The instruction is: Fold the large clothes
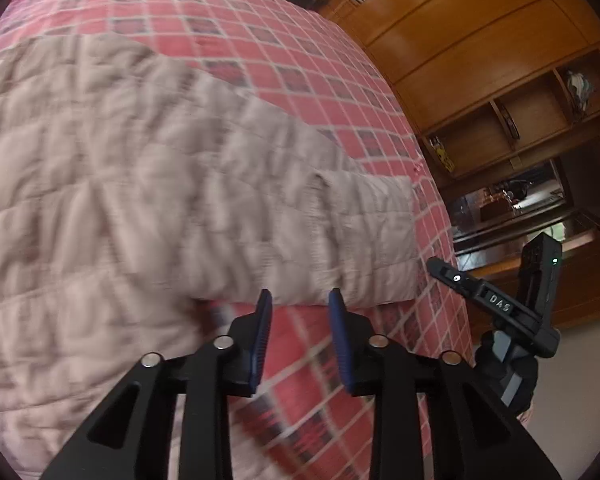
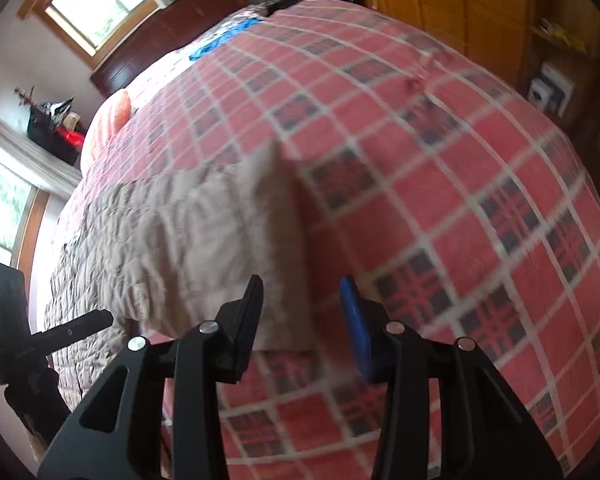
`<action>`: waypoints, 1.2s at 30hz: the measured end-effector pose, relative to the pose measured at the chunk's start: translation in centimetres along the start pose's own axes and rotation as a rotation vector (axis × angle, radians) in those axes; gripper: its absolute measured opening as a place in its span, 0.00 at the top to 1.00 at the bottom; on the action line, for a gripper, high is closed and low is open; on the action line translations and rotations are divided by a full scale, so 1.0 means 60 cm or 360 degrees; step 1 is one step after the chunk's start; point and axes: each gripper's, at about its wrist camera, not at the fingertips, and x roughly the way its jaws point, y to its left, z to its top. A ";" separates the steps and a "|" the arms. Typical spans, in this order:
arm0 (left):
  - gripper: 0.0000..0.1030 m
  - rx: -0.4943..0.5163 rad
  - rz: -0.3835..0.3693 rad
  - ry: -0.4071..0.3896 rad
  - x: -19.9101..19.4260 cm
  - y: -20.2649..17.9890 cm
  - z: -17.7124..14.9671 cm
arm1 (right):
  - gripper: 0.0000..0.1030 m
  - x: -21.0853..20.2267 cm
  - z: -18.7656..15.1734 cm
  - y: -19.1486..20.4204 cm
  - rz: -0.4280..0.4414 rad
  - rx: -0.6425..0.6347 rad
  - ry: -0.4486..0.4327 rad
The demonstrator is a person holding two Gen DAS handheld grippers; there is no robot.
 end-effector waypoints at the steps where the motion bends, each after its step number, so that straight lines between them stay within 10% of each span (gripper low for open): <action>1: 0.57 -0.0007 -0.0015 0.0028 0.019 -0.012 0.003 | 0.60 0.001 -0.001 -0.013 -0.0014 0.0010 0.0004; 7: 0.57 -0.0035 -0.0018 0.0110 0.105 -0.047 0.012 | 0.62 0.031 -0.038 -0.036 -0.0025 0.0000 0.0070; 13: 0.89 -0.0084 -0.0004 0.0076 0.112 -0.033 0.006 | 0.62 0.037 -0.050 -0.022 -0.0089 -0.0083 0.0049; 36: 0.91 -0.0153 0.0293 -0.0567 -0.239 0.186 -0.050 | 0.52 0.094 -0.044 0.202 0.0483 -0.0288 0.0190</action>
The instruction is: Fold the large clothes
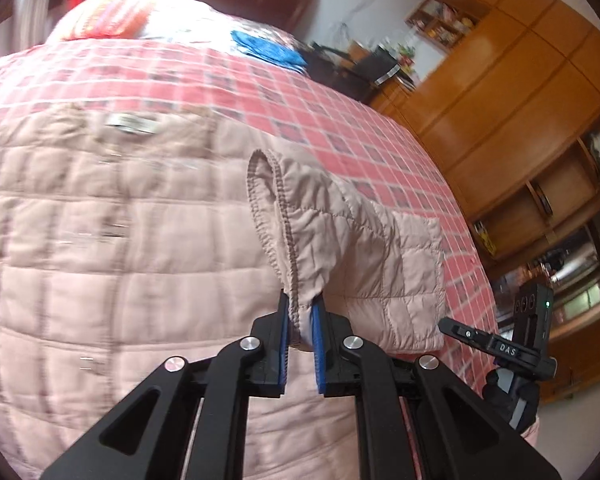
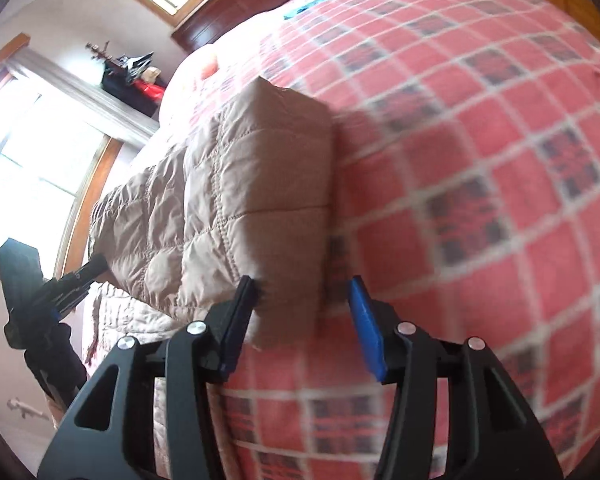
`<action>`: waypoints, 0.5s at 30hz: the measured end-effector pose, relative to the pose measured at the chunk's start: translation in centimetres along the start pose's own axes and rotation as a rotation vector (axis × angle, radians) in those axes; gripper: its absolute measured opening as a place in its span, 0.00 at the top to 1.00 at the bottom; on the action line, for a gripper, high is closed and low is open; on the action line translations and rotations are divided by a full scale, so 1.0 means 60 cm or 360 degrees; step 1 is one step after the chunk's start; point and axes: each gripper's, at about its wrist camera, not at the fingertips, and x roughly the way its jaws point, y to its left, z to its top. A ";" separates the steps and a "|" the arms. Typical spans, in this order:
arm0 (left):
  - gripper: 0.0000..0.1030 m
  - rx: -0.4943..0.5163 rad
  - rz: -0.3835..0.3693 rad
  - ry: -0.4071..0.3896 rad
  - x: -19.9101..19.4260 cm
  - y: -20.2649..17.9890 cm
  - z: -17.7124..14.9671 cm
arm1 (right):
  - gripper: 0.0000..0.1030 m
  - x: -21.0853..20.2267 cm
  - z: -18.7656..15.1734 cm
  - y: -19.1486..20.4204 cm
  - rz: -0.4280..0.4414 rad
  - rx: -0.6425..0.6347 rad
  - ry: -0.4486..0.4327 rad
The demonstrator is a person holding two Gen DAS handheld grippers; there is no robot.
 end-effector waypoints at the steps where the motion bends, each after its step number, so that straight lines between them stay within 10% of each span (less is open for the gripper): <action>1: 0.91 -0.0008 0.0025 -0.0028 -0.012 0.014 0.002 | 0.52 0.005 0.000 0.013 -0.0004 -0.0024 0.0013; 15: 0.91 -0.0284 0.0298 -0.0157 -0.120 0.239 0.011 | 0.59 0.115 0.045 0.100 0.0053 -0.0192 0.0227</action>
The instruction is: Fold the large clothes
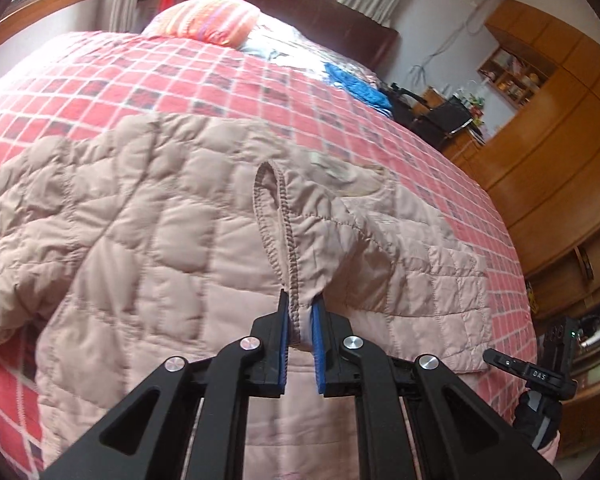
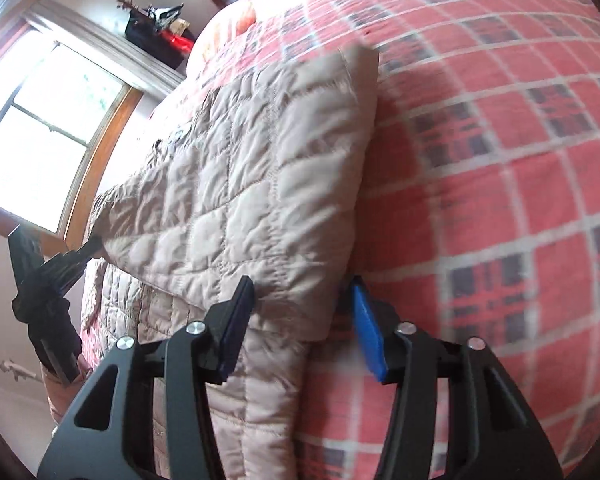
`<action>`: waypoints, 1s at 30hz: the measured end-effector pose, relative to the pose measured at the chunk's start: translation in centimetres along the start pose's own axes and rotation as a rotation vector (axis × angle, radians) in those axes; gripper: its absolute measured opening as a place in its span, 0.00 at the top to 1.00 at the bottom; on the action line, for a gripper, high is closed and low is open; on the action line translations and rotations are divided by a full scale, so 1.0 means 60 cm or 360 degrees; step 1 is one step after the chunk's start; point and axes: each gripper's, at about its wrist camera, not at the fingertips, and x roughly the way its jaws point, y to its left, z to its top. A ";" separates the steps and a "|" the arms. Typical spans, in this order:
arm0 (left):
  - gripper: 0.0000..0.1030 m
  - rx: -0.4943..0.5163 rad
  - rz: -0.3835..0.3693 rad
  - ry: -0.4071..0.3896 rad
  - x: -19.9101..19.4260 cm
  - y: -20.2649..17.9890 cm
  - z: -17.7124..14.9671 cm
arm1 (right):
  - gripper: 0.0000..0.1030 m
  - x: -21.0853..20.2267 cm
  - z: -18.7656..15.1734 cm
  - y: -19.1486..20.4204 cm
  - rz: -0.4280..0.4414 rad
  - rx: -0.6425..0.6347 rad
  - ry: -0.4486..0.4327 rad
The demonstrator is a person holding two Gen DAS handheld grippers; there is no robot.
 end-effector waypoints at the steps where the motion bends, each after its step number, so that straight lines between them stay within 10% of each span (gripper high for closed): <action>1: 0.90 -0.0006 0.0019 0.0004 0.001 0.011 -0.001 | 0.61 0.007 0.002 0.006 -0.0002 -0.0010 0.0015; 14: 0.80 -0.0023 0.0060 0.0116 0.054 0.077 -0.021 | 0.59 0.019 0.016 0.044 -0.0250 -0.0046 0.0067; 22: 0.72 0.0109 0.0202 -0.0191 -0.072 0.040 -0.017 | 0.56 -0.046 0.028 0.164 -0.0237 -0.0211 -0.0059; 30: 0.70 0.0202 0.0335 0.0043 0.030 -0.025 -0.022 | 0.74 0.074 0.037 0.216 -0.0459 -0.0198 0.0219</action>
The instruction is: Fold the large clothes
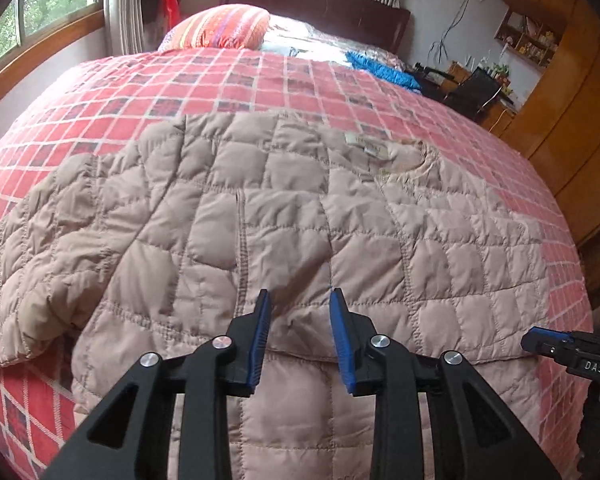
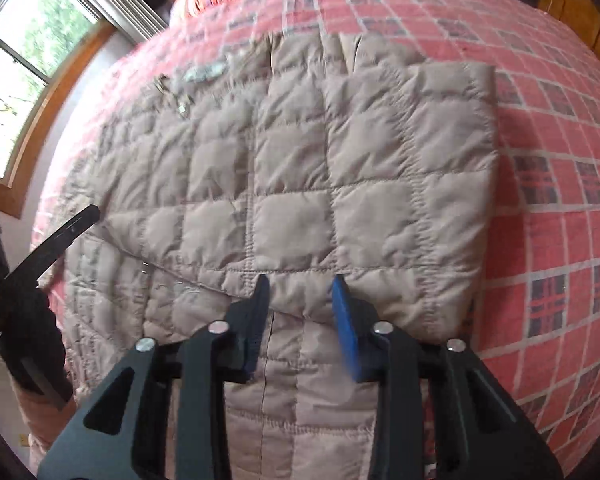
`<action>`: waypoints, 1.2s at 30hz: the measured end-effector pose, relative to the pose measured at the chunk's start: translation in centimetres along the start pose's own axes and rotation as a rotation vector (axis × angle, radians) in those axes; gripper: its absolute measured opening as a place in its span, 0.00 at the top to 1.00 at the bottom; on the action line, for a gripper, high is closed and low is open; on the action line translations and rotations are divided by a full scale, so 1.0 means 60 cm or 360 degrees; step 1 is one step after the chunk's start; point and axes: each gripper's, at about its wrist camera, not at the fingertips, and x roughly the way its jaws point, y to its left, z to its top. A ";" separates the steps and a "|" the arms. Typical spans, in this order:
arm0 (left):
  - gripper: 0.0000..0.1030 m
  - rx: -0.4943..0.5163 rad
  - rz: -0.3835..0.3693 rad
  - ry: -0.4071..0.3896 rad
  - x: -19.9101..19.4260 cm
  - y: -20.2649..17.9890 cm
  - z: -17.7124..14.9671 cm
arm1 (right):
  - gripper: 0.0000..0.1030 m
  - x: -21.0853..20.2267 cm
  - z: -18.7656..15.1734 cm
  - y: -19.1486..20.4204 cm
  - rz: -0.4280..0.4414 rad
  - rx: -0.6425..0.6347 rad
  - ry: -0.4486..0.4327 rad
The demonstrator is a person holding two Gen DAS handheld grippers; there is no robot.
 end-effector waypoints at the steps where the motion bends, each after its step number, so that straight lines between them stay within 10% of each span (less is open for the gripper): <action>1: 0.70 0.0017 0.0012 0.0031 0.013 -0.003 -0.004 | 0.74 0.016 0.002 0.004 -0.0025 -0.0006 0.0031; 10: 0.72 0.0222 0.0105 0.0027 0.056 -0.018 -0.029 | 0.78 0.049 0.011 -0.015 -0.0095 0.0012 0.0037; 17: 0.75 0.0039 -0.0057 0.0043 0.010 0.029 -0.017 | 0.74 0.020 0.004 0.025 -0.0067 0.0019 -0.0015; 19: 0.51 -0.0005 -0.0046 -0.0021 -0.035 0.058 -0.019 | 0.73 -0.011 -0.005 0.056 -0.0027 -0.0075 -0.0078; 24: 0.29 -0.0206 0.0019 -0.0134 -0.125 0.184 -0.055 | 0.72 -0.014 -0.008 0.117 0.0044 -0.0163 -0.0029; 36: 0.28 -0.0936 0.0503 -0.0118 -0.217 0.585 -0.202 | 0.72 0.061 0.012 0.251 0.0095 -0.0322 0.0101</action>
